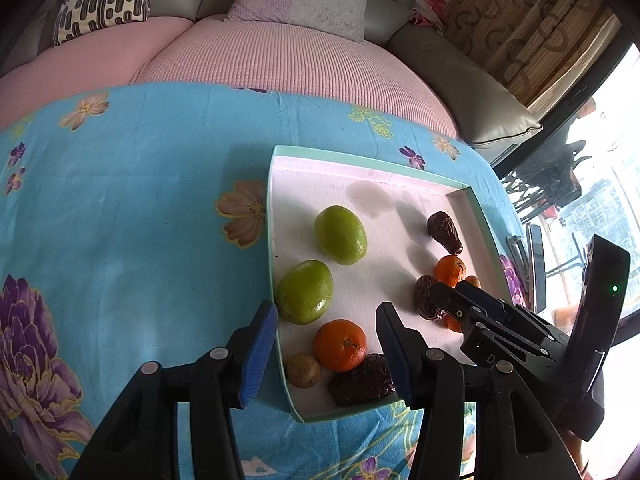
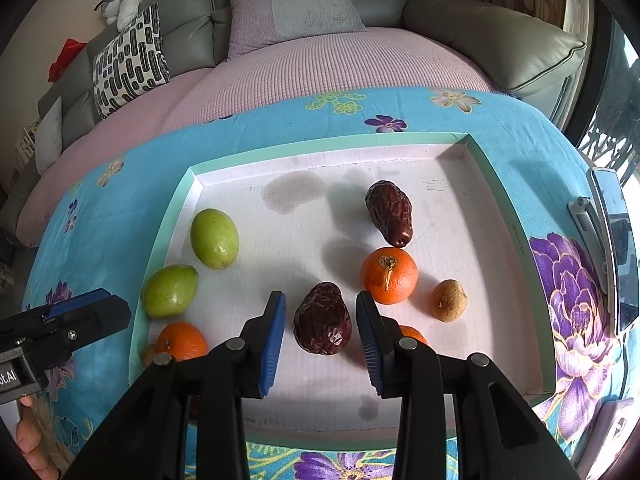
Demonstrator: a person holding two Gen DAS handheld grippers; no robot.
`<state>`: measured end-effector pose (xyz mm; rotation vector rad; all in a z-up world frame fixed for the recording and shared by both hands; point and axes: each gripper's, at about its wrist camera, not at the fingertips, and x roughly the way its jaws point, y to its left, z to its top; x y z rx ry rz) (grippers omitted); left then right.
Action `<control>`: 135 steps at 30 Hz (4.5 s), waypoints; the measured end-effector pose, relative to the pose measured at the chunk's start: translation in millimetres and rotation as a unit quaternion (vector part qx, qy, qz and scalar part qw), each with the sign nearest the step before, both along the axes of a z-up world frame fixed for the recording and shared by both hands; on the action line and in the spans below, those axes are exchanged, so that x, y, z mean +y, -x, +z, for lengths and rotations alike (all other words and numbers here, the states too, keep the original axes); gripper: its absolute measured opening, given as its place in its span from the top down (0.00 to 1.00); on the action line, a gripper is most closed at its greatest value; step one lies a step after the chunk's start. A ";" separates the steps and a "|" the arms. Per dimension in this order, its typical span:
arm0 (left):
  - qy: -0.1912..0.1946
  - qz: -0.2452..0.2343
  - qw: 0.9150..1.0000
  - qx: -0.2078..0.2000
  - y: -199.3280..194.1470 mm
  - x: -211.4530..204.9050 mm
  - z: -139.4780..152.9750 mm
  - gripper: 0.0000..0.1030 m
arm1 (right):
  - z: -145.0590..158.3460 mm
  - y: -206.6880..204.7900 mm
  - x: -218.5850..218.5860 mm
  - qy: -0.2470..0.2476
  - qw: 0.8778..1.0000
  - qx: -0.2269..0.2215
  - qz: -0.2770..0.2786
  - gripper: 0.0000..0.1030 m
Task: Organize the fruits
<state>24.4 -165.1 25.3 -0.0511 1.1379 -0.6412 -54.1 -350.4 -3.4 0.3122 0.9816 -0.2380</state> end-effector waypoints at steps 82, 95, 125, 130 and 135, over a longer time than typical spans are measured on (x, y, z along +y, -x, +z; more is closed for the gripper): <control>-0.201 0.152 0.958 -0.136 53.4 112.9 -13.4 0.00 | 5.7 45.4 104.6 0.091 0.993 -0.026 0.066 0.13; -0.198 0.151 0.959 -0.132 52.6 113.5 -14.2 0.00 | 2.7 42.6 104.9 0.093 0.993 -0.017 0.070 0.13; -0.197 0.151 0.960 -0.132 52.6 113.2 -14.9 0.00 | -1.7 41.1 107.6 0.098 0.992 -0.007 0.075 0.13; -0.197 0.151 0.960 -0.131 52.5 113.2 -15.1 0.00 | -3.0 41.2 108.6 0.100 0.992 -0.004 0.078 0.13; -0.197 0.150 0.960 -0.131 52.5 113.3 -15.3 0.00 | -3.2 41.2 109.1 0.100 0.992 -0.003 0.080 0.13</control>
